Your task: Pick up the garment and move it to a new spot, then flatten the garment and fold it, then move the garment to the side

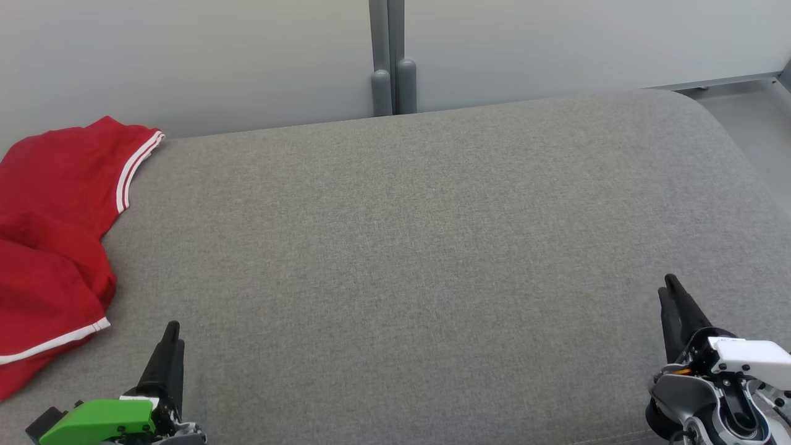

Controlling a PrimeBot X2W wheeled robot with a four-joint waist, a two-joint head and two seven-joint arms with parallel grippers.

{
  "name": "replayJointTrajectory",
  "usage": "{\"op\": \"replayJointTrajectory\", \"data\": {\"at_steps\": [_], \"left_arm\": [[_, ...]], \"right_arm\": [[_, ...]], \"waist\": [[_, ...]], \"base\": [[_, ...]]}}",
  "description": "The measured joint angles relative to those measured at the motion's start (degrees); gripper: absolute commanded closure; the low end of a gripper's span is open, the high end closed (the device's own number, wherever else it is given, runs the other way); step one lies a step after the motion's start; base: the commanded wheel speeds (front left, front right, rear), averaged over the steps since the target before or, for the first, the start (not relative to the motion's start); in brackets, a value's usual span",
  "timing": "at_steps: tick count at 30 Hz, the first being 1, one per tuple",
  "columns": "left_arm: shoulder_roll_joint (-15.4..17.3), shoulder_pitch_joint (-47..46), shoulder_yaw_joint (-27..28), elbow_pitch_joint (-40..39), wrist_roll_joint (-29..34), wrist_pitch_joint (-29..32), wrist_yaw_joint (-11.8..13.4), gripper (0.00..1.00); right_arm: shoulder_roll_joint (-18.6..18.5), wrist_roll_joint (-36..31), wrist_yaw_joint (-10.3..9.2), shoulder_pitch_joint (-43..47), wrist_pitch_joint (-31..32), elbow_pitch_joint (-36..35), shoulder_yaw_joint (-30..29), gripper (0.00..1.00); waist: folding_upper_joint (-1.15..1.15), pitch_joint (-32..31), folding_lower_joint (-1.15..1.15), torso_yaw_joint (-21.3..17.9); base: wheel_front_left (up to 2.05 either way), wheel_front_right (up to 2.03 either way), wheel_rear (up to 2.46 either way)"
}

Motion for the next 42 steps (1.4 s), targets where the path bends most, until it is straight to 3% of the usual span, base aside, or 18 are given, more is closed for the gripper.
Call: {"op": "replayJointTrajectory", "data": {"at_steps": [11,17,22,23,42], "left_arm": [[0.0,0.3,-1.2,-0.9,1.3,-1.8,0.0,0.0],[0.0,0.3,-1.5,-2.0,5.1,-2.9,-0.1,0.0],[0.4,0.3,-1.9,-3.4,10.4,-3.6,-0.1,0.0],[0.4,0.3,-1.6,-4.6,15.1,-4.4,0.0,0.0],[1.0,0.3,-3.7,-9.7,36.6,-7.4,2.3,0.0]], "right_arm": [[0.0,-2.3,0.04,0.2,-1.6,0.0,1.6,0.0],[0.0,-6.7,0.04,0.0,-2.6,-0.4,2.6,0.0],[-0.3,-12.2,0.03,-0.3,-3.4,-1.9,2.8,0.0],[-0.4,-16.7,-0.02,-0.3,-4.2,-3.1,3.4,0.0],[-1.0,-37.1,-2.0,-1.3,-7.2,-6.8,9.1,0.0]], "waist": [[0.0,0.0,0.0,0.1],[0.0,0.1,0.0,0.1],[0.0,0.1,0.0,0.0],[0.0,0.2,0.0,0.0],[0.0,0.7,0.0,0.1]], "base": [[0.0,0.0,0.0],[0.0,0.0,0.0],[0.0,0.0,0.0],[0.0,0.0,0.0],[0.0,0.0,0.0]]}}
